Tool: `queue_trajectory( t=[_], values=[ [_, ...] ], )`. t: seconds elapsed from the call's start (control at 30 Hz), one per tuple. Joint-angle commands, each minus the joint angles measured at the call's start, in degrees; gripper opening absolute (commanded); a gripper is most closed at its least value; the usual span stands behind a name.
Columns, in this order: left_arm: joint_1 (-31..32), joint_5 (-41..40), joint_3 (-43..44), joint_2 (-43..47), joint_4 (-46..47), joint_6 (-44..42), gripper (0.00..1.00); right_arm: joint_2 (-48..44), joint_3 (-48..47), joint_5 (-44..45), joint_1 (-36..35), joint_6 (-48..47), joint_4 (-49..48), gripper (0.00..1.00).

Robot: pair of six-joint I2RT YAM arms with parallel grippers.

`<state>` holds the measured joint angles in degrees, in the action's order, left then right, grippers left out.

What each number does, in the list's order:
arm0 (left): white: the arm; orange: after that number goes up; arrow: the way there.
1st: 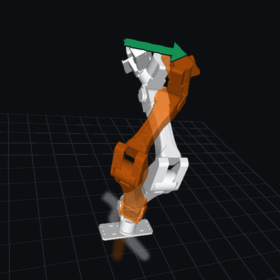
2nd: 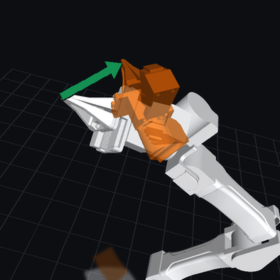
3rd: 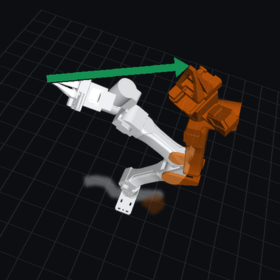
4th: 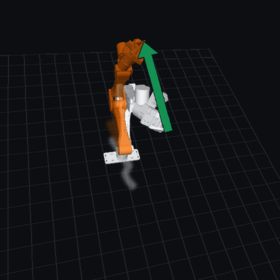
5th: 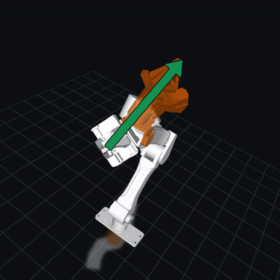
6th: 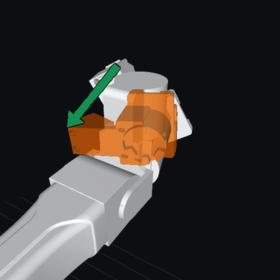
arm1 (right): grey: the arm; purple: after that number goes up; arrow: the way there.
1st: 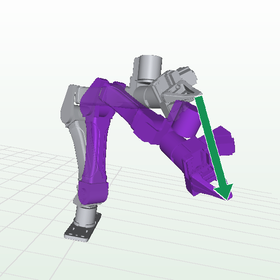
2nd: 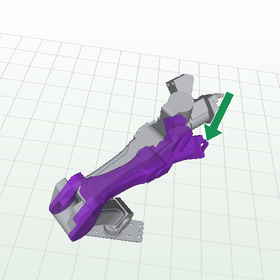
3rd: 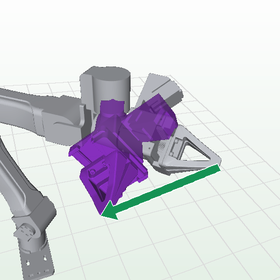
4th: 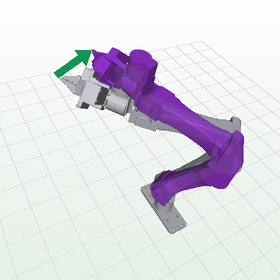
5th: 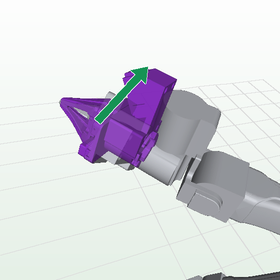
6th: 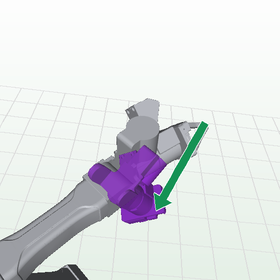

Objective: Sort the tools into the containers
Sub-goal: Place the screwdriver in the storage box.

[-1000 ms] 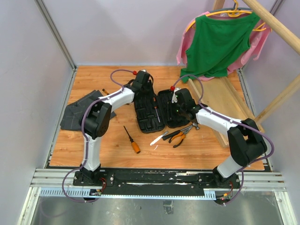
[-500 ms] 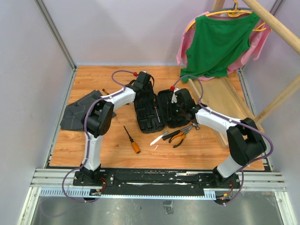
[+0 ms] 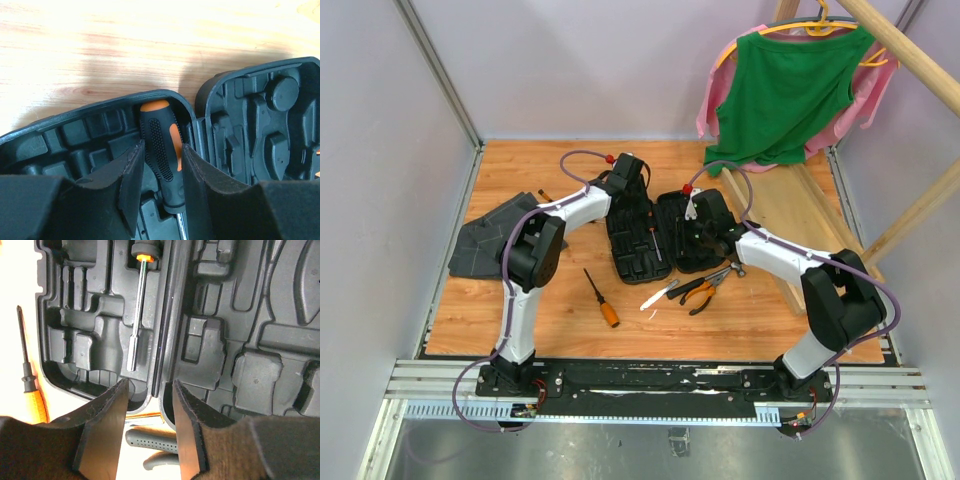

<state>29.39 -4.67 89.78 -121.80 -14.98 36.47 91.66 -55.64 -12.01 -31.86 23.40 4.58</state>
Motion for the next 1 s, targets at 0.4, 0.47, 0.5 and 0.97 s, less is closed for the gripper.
queue_trajectory(
  t=[0.4,0.47,0.5,0.97],
  values=[
    [0.1,-1.7,1.0,-3.3,-1.5,0.5,0.35,2.4,-1.6,-3.9,0.1,2.0,-1.9,0.38],
    [0.1,-1.6,0.9,-3.4,-1.4,0.5,0.34,3.4,-2.4,-4.3,-0.1,2.1,-1.8,0.37],
    [0.1,-1.7,0.8,-3.4,-1.3,0.6,0.34,3.9,-2.8,-4.5,-0.2,2.0,-1.6,0.37],
    [0.1,-1.3,0.1,-3.7,-0.6,0.6,0.32,9.1,-6.7,-5.5,-1.4,2.3,-1.8,0.31]
  ],
)
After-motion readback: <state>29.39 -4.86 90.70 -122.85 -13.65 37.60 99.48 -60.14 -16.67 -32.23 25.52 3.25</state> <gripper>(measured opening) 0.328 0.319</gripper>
